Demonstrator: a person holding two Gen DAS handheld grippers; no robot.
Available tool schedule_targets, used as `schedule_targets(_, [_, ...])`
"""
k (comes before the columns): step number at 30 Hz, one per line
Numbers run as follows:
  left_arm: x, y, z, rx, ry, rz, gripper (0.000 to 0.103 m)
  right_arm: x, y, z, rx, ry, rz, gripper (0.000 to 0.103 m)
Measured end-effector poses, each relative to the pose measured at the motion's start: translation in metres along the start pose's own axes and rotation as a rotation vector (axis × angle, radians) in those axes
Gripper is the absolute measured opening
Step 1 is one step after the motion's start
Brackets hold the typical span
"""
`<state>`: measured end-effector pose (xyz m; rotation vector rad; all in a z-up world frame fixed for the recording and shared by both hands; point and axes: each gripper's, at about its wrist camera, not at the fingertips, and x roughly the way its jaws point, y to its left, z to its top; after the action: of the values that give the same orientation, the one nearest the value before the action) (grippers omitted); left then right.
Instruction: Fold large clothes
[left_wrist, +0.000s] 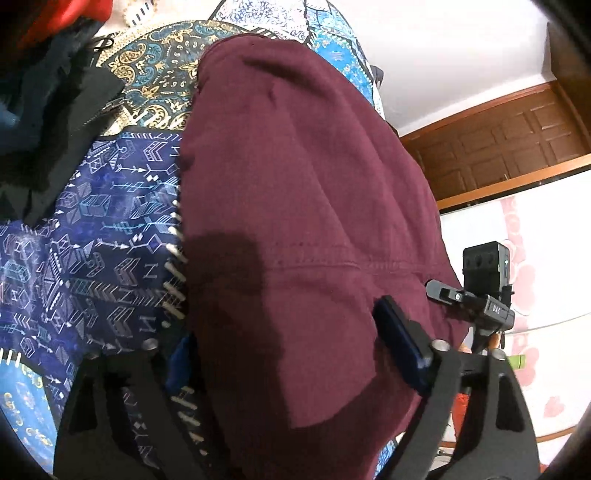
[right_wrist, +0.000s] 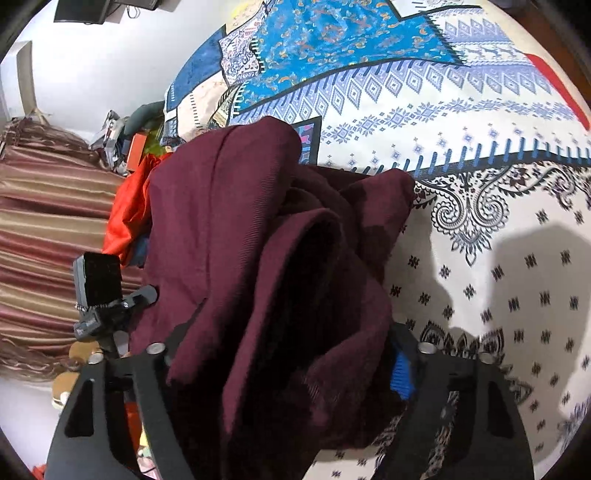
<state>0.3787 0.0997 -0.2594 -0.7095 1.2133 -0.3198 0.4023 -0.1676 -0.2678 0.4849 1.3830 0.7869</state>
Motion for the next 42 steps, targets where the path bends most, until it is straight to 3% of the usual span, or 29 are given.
schedule_targets(3, [-0.009, 0.004, -0.006, -0.009, -0.01, -0.027, 0.071, -0.005, 0.011, -0.004, -0.001, -0.022, -0.034, 0.058])
schedule_targets(7, [-0.027, -0.006, -0.014, 0.024, -0.034, -0.01, 0.059, -0.009, 0.041, -0.012, -0.05, -0.028, -0.1, 0.045])
schedule_targets(10, [-0.049, -0.018, -0.02, 0.055, -0.061, -0.017, 0.051, -0.016, 0.07, -0.015, -0.106, -0.049, -0.12, 0.04])
schedule_targets(15, [-0.107, -0.034, -0.018, 0.101, -0.15, -0.027, 0.049, -0.029, 0.123, -0.013, -0.19, -0.113, -0.105, 0.039])
schedule_targets(24, [-0.259, -0.055, 0.015, 0.241, -0.384, 0.017, 0.049, -0.027, 0.239, 0.026, -0.353, -0.242, -0.004, 0.039])
schedule_targets(32, [-0.347, 0.0, 0.064, 0.223, -0.511, 0.114, 0.049, 0.04, 0.322, 0.079, -0.457, -0.24, 0.061, 0.039])
schedule_targets(37, [-0.361, 0.054, 0.101, 0.152, -0.522, 0.18, 0.049, 0.104, 0.341, 0.111, -0.46, -0.182, 0.078, 0.039])
schedule_targets(42, [-0.35, 0.124, 0.135, 0.051, -0.48, 0.267, 0.049, 0.179, 0.341, 0.142, -0.415, -0.093, 0.05, 0.039])
